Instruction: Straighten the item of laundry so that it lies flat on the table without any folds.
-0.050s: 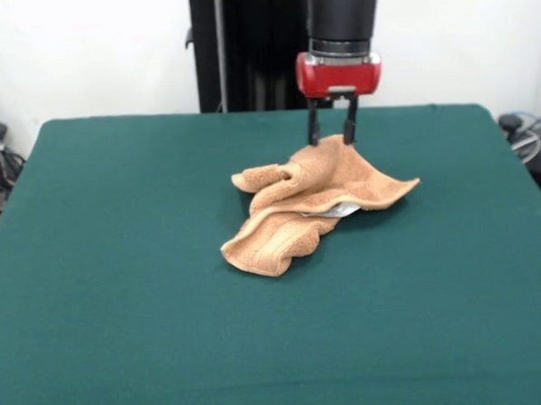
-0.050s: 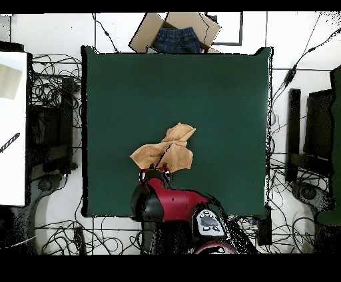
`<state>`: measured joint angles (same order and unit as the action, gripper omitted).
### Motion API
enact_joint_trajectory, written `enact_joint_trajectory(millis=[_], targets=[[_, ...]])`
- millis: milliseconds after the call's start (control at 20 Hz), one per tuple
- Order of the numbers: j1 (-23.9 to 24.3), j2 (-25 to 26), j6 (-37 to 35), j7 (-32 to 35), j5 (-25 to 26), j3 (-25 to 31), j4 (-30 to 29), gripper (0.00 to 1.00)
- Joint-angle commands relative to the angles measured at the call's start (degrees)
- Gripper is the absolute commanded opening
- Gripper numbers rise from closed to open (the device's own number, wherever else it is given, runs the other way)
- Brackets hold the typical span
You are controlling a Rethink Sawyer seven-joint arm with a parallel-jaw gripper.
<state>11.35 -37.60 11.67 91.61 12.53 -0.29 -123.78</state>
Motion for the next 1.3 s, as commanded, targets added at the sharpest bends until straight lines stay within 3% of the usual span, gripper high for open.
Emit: enact_joint_trajectory(millis=[50, 400, 750, 850, 1050, 1300], targets=[[0.0, 1.9, -1.4, 11.2, 0.0, 4.7, -2.1, 1.0], [-0.9, 0.0, -5.9, 10.7, -1.8, 4.5, -2.7, 1.0], [4.2, 7.9, -4.5, 8.5, 0.7, 6.3, 1.4, 1.0], [4.9, 8.1, -4.7, 7.9, 1.0, 6.5, 1.8, 1.0], [5.6, 5.2, -11.0, 5.4, -0.1, 7.6, 3.2, 1.0], [7.5, 5.1, -17.6, 2.1, -0.2, 10.0, 6.9, 1.0]])
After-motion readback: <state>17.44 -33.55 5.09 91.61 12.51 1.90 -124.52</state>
